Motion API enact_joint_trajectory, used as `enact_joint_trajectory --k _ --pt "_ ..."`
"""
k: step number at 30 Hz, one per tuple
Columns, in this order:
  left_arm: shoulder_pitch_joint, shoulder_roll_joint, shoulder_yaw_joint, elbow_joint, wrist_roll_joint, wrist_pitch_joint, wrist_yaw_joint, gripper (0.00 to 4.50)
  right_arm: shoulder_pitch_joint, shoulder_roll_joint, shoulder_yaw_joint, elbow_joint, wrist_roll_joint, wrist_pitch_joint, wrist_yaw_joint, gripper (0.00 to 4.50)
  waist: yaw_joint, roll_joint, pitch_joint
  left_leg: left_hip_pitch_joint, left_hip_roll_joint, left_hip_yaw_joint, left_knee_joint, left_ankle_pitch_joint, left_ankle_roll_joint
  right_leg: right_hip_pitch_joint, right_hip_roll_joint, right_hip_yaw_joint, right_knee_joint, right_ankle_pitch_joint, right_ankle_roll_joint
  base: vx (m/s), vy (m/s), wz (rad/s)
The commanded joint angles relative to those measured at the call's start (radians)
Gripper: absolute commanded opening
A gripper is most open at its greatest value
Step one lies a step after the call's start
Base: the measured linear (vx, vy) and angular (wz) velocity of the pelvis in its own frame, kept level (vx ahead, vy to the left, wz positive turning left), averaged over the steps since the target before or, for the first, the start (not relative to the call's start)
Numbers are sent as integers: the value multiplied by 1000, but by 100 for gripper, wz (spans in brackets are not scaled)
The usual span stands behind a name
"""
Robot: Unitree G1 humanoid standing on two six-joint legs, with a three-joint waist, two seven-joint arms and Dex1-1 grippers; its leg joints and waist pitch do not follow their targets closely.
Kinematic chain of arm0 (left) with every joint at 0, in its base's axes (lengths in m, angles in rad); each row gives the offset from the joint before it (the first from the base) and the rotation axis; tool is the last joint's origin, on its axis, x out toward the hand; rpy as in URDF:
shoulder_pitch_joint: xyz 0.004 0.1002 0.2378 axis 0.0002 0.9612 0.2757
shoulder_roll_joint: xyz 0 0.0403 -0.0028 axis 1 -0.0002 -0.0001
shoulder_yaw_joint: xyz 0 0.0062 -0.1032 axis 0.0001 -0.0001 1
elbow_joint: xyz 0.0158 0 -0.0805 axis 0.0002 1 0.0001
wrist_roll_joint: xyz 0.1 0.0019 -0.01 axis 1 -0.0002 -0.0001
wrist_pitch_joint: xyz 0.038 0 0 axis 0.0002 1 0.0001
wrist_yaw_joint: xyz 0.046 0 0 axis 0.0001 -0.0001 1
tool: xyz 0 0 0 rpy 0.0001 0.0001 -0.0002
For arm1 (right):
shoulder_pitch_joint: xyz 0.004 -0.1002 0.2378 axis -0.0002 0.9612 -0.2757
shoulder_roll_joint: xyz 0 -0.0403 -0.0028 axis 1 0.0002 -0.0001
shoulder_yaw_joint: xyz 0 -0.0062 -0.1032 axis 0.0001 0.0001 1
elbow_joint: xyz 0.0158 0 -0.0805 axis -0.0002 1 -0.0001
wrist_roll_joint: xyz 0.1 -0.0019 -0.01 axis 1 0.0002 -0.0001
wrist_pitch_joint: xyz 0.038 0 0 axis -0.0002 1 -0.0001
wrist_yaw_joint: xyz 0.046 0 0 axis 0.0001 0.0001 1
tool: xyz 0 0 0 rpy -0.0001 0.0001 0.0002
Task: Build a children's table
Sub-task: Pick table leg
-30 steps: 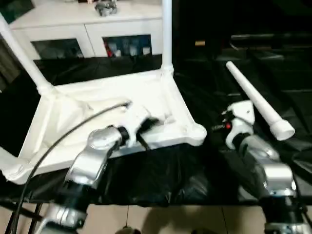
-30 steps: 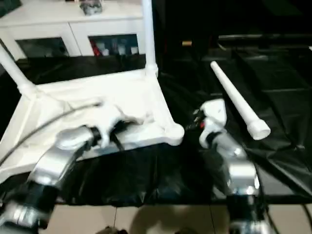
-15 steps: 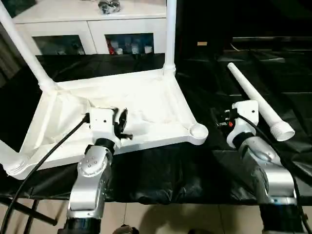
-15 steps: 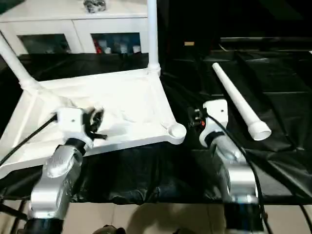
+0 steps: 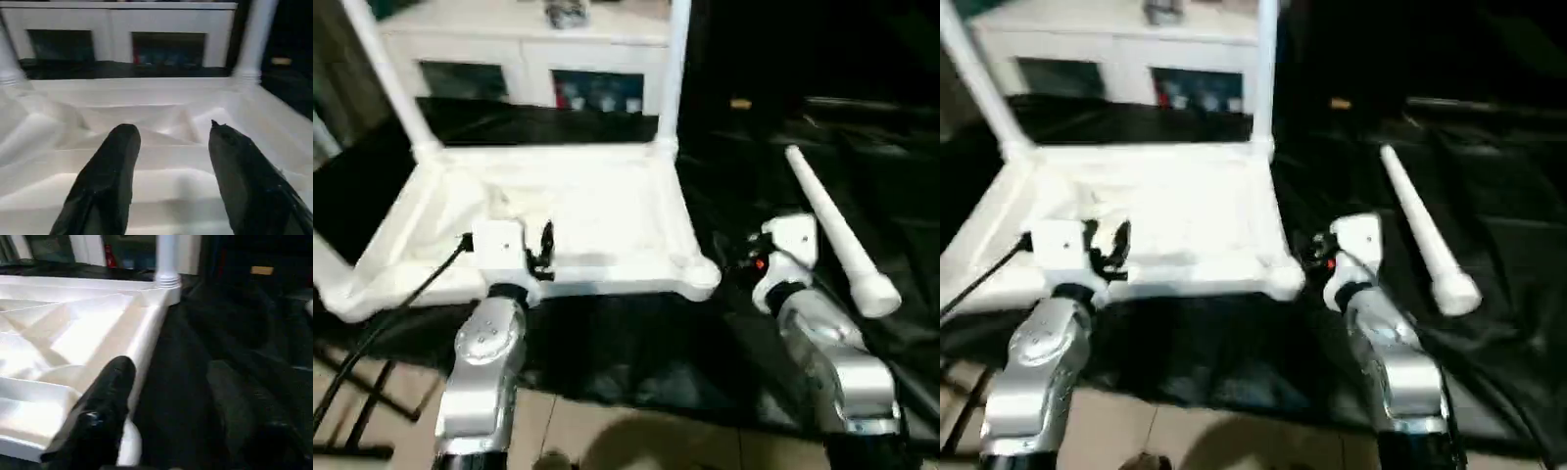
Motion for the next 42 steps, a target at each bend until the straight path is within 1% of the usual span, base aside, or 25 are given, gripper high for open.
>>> enact_joint_trajectory --k 1,2,3,4,5,6,7,8,9,10,12,14,15,17,19,23,25,26,29,32,33,36,38,40,42 --pt "-12 16 -3 -8 -2 14 -9 290 -1 1 -13 -31 12 18 -13 315 27 -14 -46 -5 -33 9 -92 -161 63 70 -144 158 -197 -460 110 6 -224 17" --pt "-17 21 -5 0 1 15 -4 295 1 -1 -16 -36 9 21 -19 330 31 9 -52 27 -3 -12 -157 -104 102 74 -134 152 -216 -443 260 -50 -212 40" --pt "-23 24 -5 9 6 15 2 308 1 -8 -13 -39 1 29 -21 340 32 15 -54 55 30 -23 -187 -76 112 63 -106 126 -226 -409 312 -69 -193 22" --pt "-24 25 -5 10 6 15 4 320 1 -9 -13 -39 0 30 -22 344 21 46 -74 86 190 -116 -242 -26 198 37 -101 74 -156 -230 333 -69 -193 22" --pt "-32 33 -10 20 17 11 7 327 -7 -25 -3 -33 -21 44 -27 346 19 68 -77 107 319 -147 -268 -32 262 -19 -165 118 -8 -87 214 -57 -195 15" --pt "-32 33 -10 20 17 11 7 327 -7 -25 -3 -33 -21 44 -27 346 19 53 -69 107 286 -104 -262 -33 244 -52 -168 137 11 -27 144 -33 -153 43" --pt "-41 36 -16 29 12 9 -7 335 -32 -43 3 -17 -26 69 -23 371 24 15 -53 89 121 -11 -208 -73 142 -58 -150 158 -80 9 73 -33 -153 43" --pt "-41 36 -16 29 12 9 -7 348 -32 -43 3 -17 -26 69 -23 382 20 -7 -58 57 30 15 -170 -110 87 -11 -150 177 -127 -103 88 -62 -68 28" --pt "-47 36 -19 32 4 9 -19 362 -63 -52 -8 3 -29 91 -31 386 38 3 -55 33 51 -11 -178 -76 12 28 -189 178 -134 -406 78 -91 -86 5" --pt "-49 36 -20 32 1 10 -22 362 -76 -56 -12 12 -30 103 -35 386 48 9 -45 47 48 -2 -186 -73 -23 0 -156 169 -161 -642 112 -91 -86 5" --pt "-57 46 -27 31 0 20 -31 379 -156 -83 -42 89 -34 152 -49 415 34 13 -39 57 49 0 -210 -134 -59 -10 -118 135 -163 -728 120 -88 -100 13" --pt "-57 56 -35 28 2 24 -39 404 -195 -97 -55 132 -32 157 -51 428 21 13 -43 54 58 -4 -229 -173 -71 -4 -108 111 -160 -668 107 -83 -51 7" --pt "-52 70 -46 17 2 31 -54 411 -257 -124 -70 215 -38 143 -60 434 15 3 -44 46 66 -4 -241 -182 -65 8 -107 101 -162 -607 98 -63 5 -4" --pt "-46 79 -51 6 4 36 -60 425 -297 -140 -81 273 -40 129 -65 448 3 26 -46 49 84 -10 -255 -207 -60 20 -118 84 -162 -502 42 -58 12 -3" --pt "-31 97 -53 -22 6 51 -76 425 -410 -179 -95 457 -38 79 -57 448 -12 23 -46 47 95 -14 -262 -242 -66 32 -125 71 -160 -437 3 0 0 0" --pt "2 138 -89 -64 -28 58 -170 425 -553 -230 -79 727 -78 84 -75 448 -34 21 -41 44 98 -16 -265 -337 -71 38 -138 47 -166 -447 -16 -15 46 -7" --pt "11 158 -104 -86 -55 89 -213 425 -601 -242 -81 822 -79 91 -64 448 -29 21 -44 56 99 -8 -263 -324 -75 28 -139 56 -170 -394 -37 0 0 0" --pt "14 166 -110 -95 -65 99 -229 425 -620 -247 -86 860 -77 95 -62 448 -28 9 -47 53 101 -10 -263 -311 -77 32 -143 58 -160 -371 -56 0 0 0" --pt "26 230 -147 -178 -139 156 -348 425 -715 -281 -104 1065 -83 66 -63 448 -15 4 -50 42 101 2 -260 -232 -64 36 -148 65 -143 -288 -115 0 0 0" --pt "37 282 -171 -250 -201 203 -437 425 -763 -302 -100 1179 -94 40 -59 448 -4 1 -59 47 100 12 -254 -173 -51 31 -148 65 -127 -231 -158 20 -5 2" --pt "53 340 -196 -317 -251 244 -522 425 -784 -316 -96 1240 -106 28 -66 448 1 -4 -58 34 99 18 -252 -124 -31 34 -147 67 -119 -181 -167 63 -18 3" --pt "69 406 -217 -390 -303 302 -594 425 -809 -333 -99 1300 -116 5 -76 448 16 0 -68 30 99 23 -241 -7 12 33 -145 68 -90 -41 -218 68 -21 2" --pt "70 418 -216 -409 -327 338 -602 425 -819 -344 -91 1328 -122 10 -67 448 23 -3 -79 18 89 26 -225 117 74 36 -140 69 -67 124 -255 61 -23 2" --pt "67 429 -218 -415 -324 341 -606 425 -829 -353 -92 1352 -122 6 -69 448 31 -4 -74 12 89 29 -218 126 115 30 -139 69 -70 124 -261 0 0 0" --pt "61 436 -216 -409 -325 342 -608 425 -838 -363 -96 1373 -119 -4 -76 448 39 -1 -73 10 94 29 -217 92 113 28 -138 65 -78 34 -243 0 0 0"
